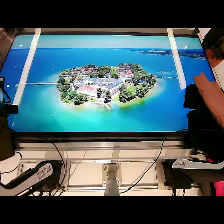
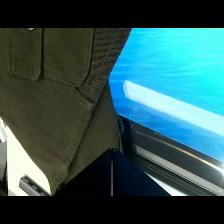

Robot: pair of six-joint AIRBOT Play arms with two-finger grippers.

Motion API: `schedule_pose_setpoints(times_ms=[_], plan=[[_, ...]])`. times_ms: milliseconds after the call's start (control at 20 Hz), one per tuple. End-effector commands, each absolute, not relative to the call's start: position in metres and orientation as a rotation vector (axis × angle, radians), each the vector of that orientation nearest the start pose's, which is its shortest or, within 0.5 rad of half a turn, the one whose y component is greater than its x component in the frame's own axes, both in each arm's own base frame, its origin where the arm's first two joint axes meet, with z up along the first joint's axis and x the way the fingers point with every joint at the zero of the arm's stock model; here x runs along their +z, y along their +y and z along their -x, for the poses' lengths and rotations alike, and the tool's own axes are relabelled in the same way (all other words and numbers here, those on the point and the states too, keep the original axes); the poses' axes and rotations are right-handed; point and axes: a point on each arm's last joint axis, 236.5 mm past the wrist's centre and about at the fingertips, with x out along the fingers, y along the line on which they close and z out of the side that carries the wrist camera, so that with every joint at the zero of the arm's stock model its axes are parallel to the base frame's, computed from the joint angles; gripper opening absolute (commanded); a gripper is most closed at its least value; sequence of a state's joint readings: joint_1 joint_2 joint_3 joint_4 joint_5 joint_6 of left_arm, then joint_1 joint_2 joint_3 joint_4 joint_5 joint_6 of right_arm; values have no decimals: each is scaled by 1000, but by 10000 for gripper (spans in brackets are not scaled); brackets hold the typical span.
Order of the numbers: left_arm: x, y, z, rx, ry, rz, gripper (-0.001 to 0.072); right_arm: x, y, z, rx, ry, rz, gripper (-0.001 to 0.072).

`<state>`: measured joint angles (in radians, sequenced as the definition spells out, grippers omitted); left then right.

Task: Fold the clothes and pants, and hang the long-sleeved shirts on hangers.

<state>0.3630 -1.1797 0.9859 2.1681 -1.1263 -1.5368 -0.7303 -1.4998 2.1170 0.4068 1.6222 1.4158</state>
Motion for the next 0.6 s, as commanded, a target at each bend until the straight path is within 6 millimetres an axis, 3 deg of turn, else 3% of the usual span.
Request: schedule_pose_setpoints(times_ms=[0, 50, 150, 200, 550], plan=[[11, 243, -284, 565, 1429, -402, 52, 494, -9, -335, 1176, 166, -824, 13], [11, 245, -284, 567, 1433, -415, 58, 494, -9, -335, 1176, 166, -824, 13], [6, 250, -281, 519, 1481, -479, 349, 494, -9, -335, 1176, 166, -824, 13], [2, 253, -279, 493, 1509, -506, 399, 494, -9, -335, 1176, 166, -824, 13], [-23, 277, -272, 462, 1644, -656, 399, 494, -9, -335, 1176, 166, -824, 13]])
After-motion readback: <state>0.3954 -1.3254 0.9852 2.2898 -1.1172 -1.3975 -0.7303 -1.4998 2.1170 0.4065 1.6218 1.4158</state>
